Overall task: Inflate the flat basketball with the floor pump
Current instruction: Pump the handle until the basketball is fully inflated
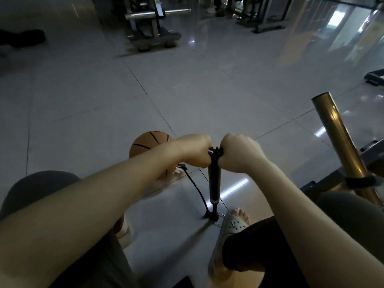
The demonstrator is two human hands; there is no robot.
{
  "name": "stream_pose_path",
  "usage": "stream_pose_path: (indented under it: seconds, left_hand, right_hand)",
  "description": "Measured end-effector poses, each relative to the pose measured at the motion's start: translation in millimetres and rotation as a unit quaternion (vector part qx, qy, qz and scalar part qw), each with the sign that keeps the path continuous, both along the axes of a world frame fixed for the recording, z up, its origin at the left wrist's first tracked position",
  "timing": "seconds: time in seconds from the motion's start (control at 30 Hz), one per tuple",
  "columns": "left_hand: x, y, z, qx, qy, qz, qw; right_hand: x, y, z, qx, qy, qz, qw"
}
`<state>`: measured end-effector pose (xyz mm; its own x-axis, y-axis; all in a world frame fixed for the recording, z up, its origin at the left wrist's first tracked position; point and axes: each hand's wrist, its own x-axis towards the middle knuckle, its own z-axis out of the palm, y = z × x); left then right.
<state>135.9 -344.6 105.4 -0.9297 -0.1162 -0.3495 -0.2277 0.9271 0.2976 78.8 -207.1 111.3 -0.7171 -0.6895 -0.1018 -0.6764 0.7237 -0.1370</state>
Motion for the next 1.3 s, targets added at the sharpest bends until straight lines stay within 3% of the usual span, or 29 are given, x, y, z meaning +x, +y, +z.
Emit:
stream_pose_path:
  seconds: [0.1, 0.27, 0.47, 0.7, 1.0, 1.3]
  left_hand:
    - [-5.6, 2.4, -1.4, -0.009, -0.003, -0.005, 1.0]
    - [-7.7, 12.6, -77.1, 0.005, -0.012, 0.006, 1.0]
    - [-6.4, 30.5, -129.1, 0.007, -0.034, -0.016, 0.999]
    - [7.2, 30.0, -102.7, 0.003, -0.08, -0.025, 0.996]
    - [-20.4, 2.9, 23.7, 0.001, -0.021, -0.027, 0.999]
    - [-7.9, 12.9, -87.5, 0.008, -0.035, -0.01, 0.999]
  right_hand:
    - [-6.6, -1.5, -0.2, 0.021, -0.022, -0.006, 1.0]
    - [-16.0, -4.7, -65.5, 0.104, -0.105, -0.013, 0.989]
    - [-12.2, 7.0, -126.2, 0.149, -0.121, -0.023, 0.981]
    - [6.9, 10.3, -104.2, 0.119, -0.114, -0.005, 0.986]
    - [-12.0, 8.5, 18.4, -0.024, -0.019, -0.017, 0.999]
    - [-12.1, -5.0, -83.4, 0.109, -0.108, -0.011, 0.988]
